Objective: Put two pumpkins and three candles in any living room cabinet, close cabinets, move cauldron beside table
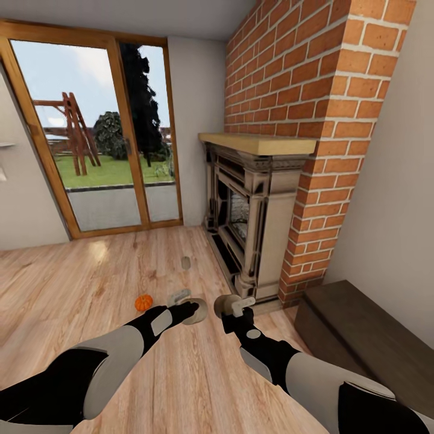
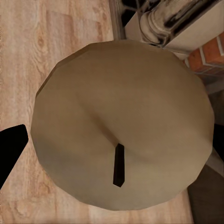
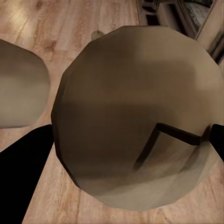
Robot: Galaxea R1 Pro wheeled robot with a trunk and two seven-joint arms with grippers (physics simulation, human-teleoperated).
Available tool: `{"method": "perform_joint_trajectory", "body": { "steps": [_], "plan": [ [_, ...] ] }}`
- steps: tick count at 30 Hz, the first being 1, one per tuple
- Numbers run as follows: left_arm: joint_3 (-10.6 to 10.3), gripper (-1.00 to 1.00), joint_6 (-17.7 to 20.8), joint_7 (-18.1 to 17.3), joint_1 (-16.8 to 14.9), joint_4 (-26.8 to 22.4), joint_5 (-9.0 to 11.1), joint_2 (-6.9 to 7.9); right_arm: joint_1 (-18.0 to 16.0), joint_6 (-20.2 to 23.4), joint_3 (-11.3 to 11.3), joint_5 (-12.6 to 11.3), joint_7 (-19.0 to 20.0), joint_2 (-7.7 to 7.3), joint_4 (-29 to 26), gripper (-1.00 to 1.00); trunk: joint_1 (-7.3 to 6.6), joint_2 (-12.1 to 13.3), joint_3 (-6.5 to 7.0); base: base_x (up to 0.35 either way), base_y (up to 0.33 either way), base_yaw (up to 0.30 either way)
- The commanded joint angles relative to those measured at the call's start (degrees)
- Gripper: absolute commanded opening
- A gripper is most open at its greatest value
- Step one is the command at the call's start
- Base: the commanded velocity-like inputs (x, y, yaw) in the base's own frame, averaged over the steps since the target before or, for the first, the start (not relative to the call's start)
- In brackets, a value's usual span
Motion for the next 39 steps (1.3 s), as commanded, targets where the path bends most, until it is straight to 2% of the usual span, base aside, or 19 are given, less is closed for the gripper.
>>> {"method": "perform_joint_trajectory", "body": {
  "steps": [1,6,12,13,17,22,39],
  "plan": [
    [-0.42,-1.00,0.23,0.03,-0.03,-0.04,0.50,0.05,-0.07,-0.30,0.49,-0.65,-0.28,-0.01,-0.02,-1.00,-0.23,0.38,0.12,0.000,0.000,0.000],
    [-0.41,-1.00,0.21,2.60,-0.03,-0.04,0.50,0.24,-0.07,-0.30,0.45,-0.65,-0.28,-0.01,-0.02,-1.00,-1.32,2.38,1.02,0.000,0.000,0.000],
    [-0.41,-1.00,0.06,11.84,0.26,-0.04,0.50,0.48,-0.07,-0.30,0.34,-0.65,-0.36,-0.08,0.48,-1.00,-2.64,4.79,2.09,0.000,0.000,0.000],
    [-0.41,-1.00,0.05,12.36,0.95,-0.04,0.50,0.50,-0.07,-0.30,0.36,-0.65,-0.36,-0.03,0.70,-1.00,-2.86,5.19,2.27,0.000,0.000,0.000],
    [-0.47,-1.00,0.03,12.94,3.58,-0.04,0.44,1.55,-0.07,-0.30,0.39,-0.65,-0.36,0.06,1.03,-1.00,-3.74,6.80,2.99,0.000,0.000,0.000],
    [-0.49,-1.00,-0.53,13.02,4.43,-0.04,0.42,2.37,-0.07,-0.30,0.40,-0.65,-0.37,0.08,1.10,-1.00,-4.84,8.80,3.89,0.000,0.000,0.000],
    [-0.50,-1.00,-1.38,12.88,5.05,-0.04,0.43,1.90,-0.07,-0.30,0.54,-0.65,-0.37,0.20,1.12,-1.00,-8.57,15.62,6.94,0.000,0.000,0.000]
  ]
}}
